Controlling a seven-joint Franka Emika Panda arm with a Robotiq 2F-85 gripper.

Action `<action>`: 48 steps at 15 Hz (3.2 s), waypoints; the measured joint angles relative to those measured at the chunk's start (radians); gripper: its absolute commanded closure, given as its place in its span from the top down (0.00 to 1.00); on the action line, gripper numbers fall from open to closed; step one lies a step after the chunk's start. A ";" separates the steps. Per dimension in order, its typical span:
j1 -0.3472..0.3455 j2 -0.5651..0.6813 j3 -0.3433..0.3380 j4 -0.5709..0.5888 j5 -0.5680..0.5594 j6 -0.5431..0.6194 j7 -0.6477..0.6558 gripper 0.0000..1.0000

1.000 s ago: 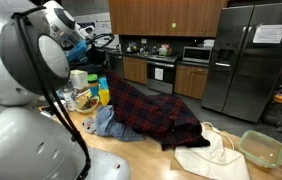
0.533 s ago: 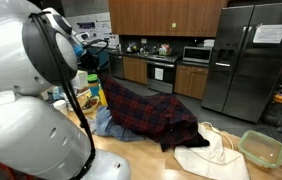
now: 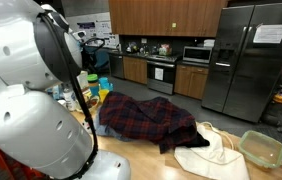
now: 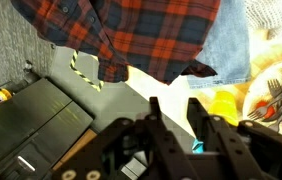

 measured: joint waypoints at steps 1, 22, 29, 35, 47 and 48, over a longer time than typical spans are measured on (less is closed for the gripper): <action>0.000 0.002 -0.004 0.000 0.005 0.000 0.000 0.73; -0.052 -0.194 -0.343 -0.573 0.872 0.279 0.074 1.00; -0.096 -0.290 -0.346 -0.779 1.086 0.324 0.205 1.00; -0.143 -0.405 -0.334 -0.906 1.177 0.355 0.390 1.00; -0.215 -0.483 -0.317 -0.916 1.182 0.385 0.655 1.00; -0.216 -0.487 -0.310 -0.915 1.178 0.402 0.658 1.00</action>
